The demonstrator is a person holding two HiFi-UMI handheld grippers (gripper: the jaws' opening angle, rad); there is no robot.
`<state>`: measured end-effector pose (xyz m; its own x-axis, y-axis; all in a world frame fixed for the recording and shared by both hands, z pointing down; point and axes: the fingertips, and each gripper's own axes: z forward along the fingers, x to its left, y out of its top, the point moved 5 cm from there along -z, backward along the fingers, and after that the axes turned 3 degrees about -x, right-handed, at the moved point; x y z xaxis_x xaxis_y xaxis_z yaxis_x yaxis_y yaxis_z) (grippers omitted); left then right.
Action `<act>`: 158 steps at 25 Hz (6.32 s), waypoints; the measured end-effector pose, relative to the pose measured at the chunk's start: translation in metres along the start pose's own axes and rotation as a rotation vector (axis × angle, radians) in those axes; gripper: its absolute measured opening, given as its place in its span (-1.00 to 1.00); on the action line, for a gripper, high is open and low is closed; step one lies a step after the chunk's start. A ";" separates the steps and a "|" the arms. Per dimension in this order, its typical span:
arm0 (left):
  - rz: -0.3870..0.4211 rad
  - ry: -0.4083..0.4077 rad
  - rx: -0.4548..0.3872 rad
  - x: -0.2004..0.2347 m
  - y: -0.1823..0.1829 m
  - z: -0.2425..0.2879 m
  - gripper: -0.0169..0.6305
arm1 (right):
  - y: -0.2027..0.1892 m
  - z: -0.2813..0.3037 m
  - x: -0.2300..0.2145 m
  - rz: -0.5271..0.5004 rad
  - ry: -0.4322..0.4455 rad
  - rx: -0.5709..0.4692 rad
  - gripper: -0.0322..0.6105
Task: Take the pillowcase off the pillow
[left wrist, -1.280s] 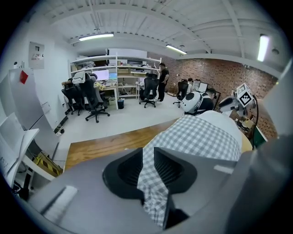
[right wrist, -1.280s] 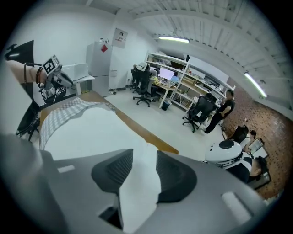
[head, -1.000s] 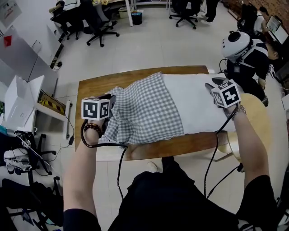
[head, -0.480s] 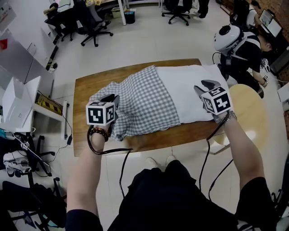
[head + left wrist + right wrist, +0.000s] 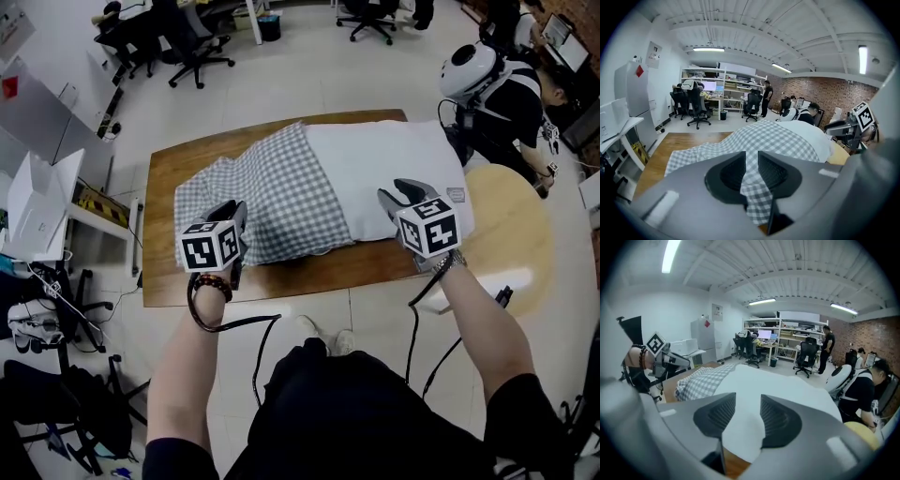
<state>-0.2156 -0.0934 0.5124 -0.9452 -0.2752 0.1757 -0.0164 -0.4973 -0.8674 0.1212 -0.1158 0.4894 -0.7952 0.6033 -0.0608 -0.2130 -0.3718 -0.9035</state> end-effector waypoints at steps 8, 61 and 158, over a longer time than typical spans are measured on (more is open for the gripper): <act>-0.158 0.047 -0.035 -0.035 -0.047 -0.012 -0.69 | -0.050 -0.030 0.012 0.133 0.047 -0.048 -0.30; -1.116 -0.016 -0.299 -0.007 -0.188 0.041 -0.20 | -0.173 0.028 -0.022 1.017 -0.081 -0.091 0.32; 0.122 0.028 -0.155 -0.068 0.030 -0.014 -0.24 | 0.024 -0.035 -0.029 0.228 0.263 -0.016 -0.16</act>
<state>-0.1559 -0.0786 0.4678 -0.9520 -0.3014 0.0533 0.0511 -0.3282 -0.9432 0.1596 -0.1175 0.4544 -0.6471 0.6680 -0.3675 -0.0357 -0.5081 -0.8606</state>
